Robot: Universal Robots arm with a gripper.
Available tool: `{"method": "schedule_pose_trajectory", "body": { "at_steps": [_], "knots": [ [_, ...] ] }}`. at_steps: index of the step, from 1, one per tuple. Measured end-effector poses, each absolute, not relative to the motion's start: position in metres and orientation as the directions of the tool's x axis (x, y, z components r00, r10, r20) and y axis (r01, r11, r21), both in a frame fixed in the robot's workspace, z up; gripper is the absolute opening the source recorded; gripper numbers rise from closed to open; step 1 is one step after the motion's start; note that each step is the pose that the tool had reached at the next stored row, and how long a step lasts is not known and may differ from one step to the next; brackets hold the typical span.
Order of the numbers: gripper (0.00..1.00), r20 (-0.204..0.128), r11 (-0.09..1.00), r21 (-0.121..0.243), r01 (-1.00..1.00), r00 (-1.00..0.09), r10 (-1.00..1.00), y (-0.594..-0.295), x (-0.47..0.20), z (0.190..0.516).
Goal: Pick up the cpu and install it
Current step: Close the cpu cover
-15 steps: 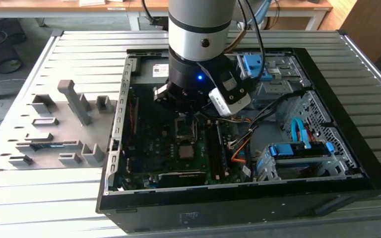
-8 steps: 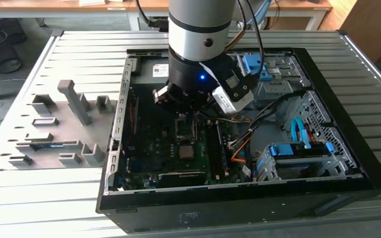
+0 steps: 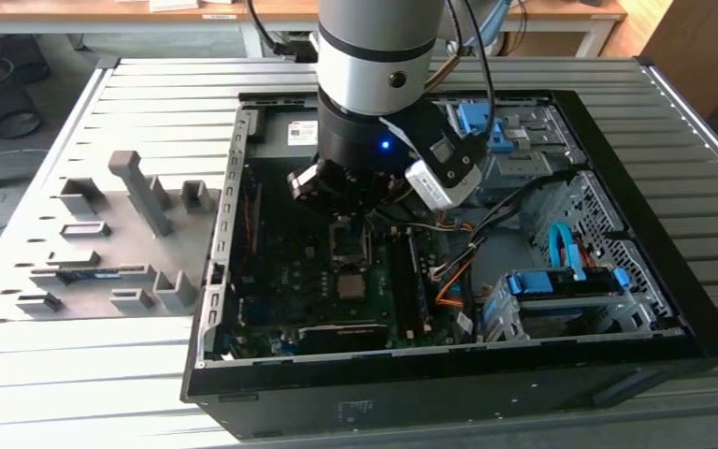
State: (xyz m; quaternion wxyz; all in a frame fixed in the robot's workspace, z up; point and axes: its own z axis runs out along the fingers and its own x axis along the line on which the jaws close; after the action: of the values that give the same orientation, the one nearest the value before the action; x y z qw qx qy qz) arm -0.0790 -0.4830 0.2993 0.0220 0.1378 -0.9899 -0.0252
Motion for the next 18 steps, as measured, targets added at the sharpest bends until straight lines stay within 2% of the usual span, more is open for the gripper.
{"method": "schedule_pose_trajectory", "body": {
  "at_steps": [9,13,18],
  "knots": [
    [0.1,0.036,0.938,0.057,-0.343,-0.938,-0.345,-0.483,-0.079,0.2993],
    [0.1,0.024,0.929,0.088,-0.358,-0.932,-0.362,-0.483,-0.079,0.2993],
    [0.1,0.024,0.902,0.089,-0.421,-0.905,-0.425,-0.483,-0.079,0.2991]
  ]
}}
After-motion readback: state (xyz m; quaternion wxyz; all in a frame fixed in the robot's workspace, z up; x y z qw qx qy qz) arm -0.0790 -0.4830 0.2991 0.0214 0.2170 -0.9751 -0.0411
